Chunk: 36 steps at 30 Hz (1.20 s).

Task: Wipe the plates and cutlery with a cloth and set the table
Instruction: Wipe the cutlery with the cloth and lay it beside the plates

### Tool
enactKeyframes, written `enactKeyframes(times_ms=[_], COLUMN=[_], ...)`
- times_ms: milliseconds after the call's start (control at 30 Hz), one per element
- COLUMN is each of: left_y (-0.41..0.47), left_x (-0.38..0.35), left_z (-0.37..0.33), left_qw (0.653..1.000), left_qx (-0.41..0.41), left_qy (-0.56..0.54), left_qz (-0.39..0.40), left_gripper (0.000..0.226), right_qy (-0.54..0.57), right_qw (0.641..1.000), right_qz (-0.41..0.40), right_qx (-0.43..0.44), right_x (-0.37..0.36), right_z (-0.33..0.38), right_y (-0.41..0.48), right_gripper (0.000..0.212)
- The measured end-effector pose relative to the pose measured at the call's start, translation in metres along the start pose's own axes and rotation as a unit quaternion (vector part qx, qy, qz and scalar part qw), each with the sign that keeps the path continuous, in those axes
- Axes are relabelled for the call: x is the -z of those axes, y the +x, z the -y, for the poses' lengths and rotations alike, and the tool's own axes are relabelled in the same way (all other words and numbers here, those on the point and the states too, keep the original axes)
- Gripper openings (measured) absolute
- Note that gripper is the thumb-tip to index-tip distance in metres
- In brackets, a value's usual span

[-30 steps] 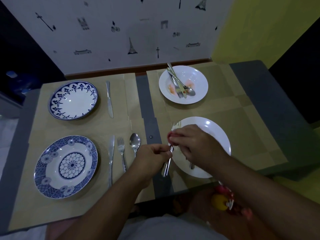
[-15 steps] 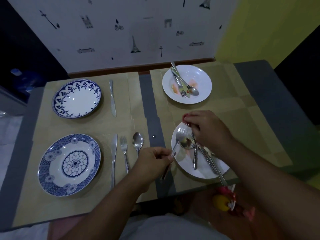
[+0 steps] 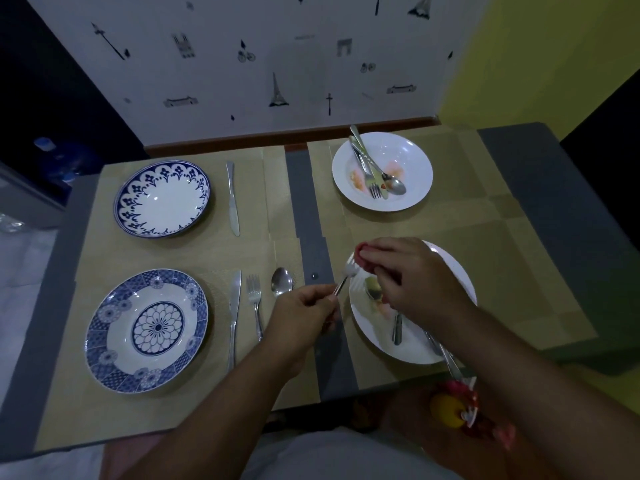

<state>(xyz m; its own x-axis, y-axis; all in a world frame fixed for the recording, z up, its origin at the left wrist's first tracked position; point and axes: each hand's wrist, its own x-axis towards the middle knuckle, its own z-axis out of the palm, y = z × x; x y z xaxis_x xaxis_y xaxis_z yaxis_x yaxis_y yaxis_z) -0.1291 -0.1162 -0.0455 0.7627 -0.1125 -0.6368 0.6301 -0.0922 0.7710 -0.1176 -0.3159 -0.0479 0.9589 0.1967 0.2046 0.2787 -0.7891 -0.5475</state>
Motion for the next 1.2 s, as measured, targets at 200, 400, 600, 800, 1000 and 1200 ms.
enactKeyframes(times_ms=[200,400,600,800,1000,1200], left_y=[0.002,-0.003,0.002,0.018,0.038,0.065], left_x=[0.003,0.009,0.026,0.049,0.070,0.086], left_z=[0.001,0.006,0.009,-0.002,-0.021,-0.034], left_qw=[0.996,0.994,0.998,0.999,0.995,0.957], left_qx=[0.037,0.043,0.021,-0.023,-0.077,-0.175], left_qy=[-0.041,-0.042,-0.001,0.015,0.062,0.225], left_qz=[0.069,0.086,0.066,0.019,-0.006,-0.051], left_gripper=[0.015,0.016,0.017,0.039,0.023,0.016], right_qy=[-0.056,-0.077,-0.047,0.029,0.067,0.083], right_qw=[0.986,0.996,0.998,0.998,0.995,0.993], right_qz=[0.079,0.012,-0.027,0.018,0.033,0.005], right_qx=[0.133,0.031,-0.015,-0.044,-0.061,-0.082], right_x=[-0.010,-0.004,-0.002,-0.018,-0.025,-0.027], right_z=[0.010,-0.024,-0.028,-0.011,0.001,0.008], right_y=[-0.005,0.024,0.027,0.016,0.020,0.033], right_gripper=[0.035,0.038,0.039,0.036,0.036,0.039])
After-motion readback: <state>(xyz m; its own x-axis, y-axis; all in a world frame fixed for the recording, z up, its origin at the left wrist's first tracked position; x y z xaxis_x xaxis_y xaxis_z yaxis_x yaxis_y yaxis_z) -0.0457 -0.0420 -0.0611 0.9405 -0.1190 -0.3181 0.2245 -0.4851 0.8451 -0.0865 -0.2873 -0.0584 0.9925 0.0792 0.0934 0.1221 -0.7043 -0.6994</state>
